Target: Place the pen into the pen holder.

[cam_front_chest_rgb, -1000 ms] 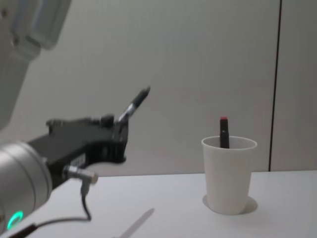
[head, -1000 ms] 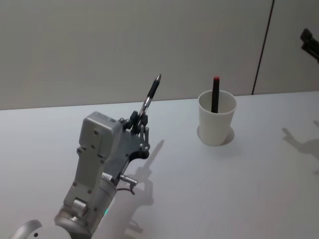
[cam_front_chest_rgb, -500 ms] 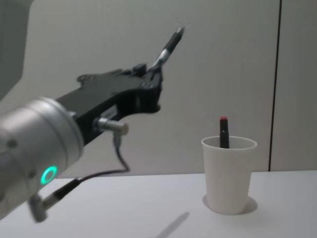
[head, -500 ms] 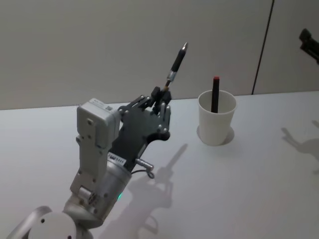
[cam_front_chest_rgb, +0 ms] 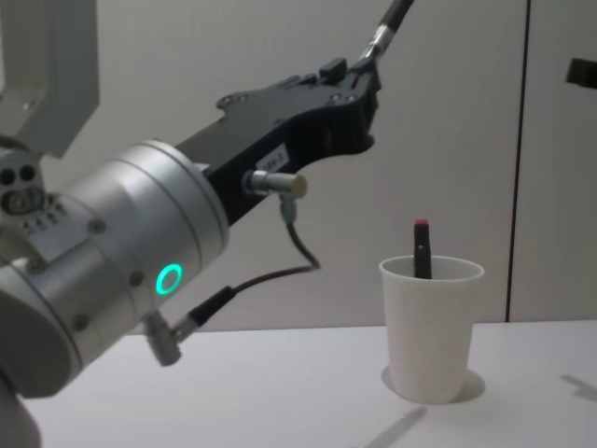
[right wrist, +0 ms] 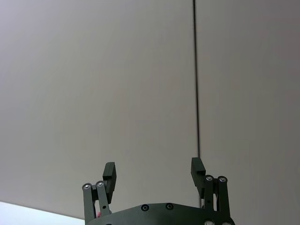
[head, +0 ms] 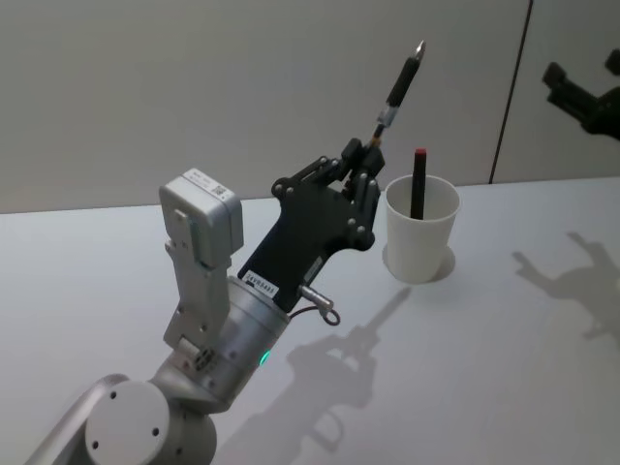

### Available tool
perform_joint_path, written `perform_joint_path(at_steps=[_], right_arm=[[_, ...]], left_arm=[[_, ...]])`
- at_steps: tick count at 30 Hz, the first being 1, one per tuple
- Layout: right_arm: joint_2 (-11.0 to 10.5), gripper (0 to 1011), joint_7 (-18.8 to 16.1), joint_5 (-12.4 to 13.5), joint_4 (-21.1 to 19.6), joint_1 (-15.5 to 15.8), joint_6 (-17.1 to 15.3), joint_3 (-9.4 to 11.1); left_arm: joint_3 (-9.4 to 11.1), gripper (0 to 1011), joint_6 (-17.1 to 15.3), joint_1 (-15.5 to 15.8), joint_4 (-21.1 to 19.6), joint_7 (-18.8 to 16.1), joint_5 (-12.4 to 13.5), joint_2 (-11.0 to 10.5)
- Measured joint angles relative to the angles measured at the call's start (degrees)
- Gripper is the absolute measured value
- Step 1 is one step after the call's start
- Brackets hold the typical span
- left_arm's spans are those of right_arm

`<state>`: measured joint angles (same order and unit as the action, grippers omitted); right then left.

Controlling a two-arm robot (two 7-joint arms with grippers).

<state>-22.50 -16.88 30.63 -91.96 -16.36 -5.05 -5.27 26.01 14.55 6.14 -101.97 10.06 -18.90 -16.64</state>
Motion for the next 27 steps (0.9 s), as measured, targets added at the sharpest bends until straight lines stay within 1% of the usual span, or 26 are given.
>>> perform_joint_path(at_steps=[5, 8, 9, 12, 15, 16, 19, 22, 27], right_arm=[[0.7, 1002, -2.3, 1.6, 0.5, -0.9, -1.2, -0.6], [1.3, 1001, -4.4, 3.3, 0.8, -1.6, -2.4, -1.1], [1.3, 1002, -4.4, 3.3, 0.8, -1.6, -2.4, -1.1], [1.9, 1001, -6.4, 5.1, 1.1, -2.5, -3.6, -1.7], [2.4, 1002, -7.5, 6.2, 1.3, -3.0, -4.3, -2.0], [2.6, 1001, -8.4, 7.0, 1.4, -3.3, -4.9, -2.2], [3.1, 1001, -9.9, 8.4, 1.8, -4.0, -5.9, -2.6], [3.4, 1001, -11.5, 9.7, 2.1, -4.4, -6.6, -2.9], [3.1, 1001, -12.5, 10.9, 1.8, -4.2, -7.4, -3.0]], left_arm=[[0.1, 156, 1.0, 0.9, 1.0, 1.8, -0.9, 0.9], [0.1, 156, 1.4, 1.2, 1.4, 2.6, -1.3, 1.3], [0.2, 156, 1.4, 1.3, 1.5, 2.7, -1.4, 1.4], [0.2, 156, 1.7, 1.6, 1.8, 3.3, -1.6, 1.7], [0.2, 156, 2.0, 1.8, 2.0, 3.8, -1.8, 1.9], [0.2, 156, 2.0, 1.8, 2.1, 3.9, -1.9, 2.0], [0.2, 156, 2.3, 2.0, 2.3, 4.2, -2.0, 2.2], [0.2, 156, 2.4, 2.1, 2.4, 4.4, -2.1, 2.3], [0.3, 156, 2.5, 2.2, 2.6, 4.7, -2.3, 2.4]])
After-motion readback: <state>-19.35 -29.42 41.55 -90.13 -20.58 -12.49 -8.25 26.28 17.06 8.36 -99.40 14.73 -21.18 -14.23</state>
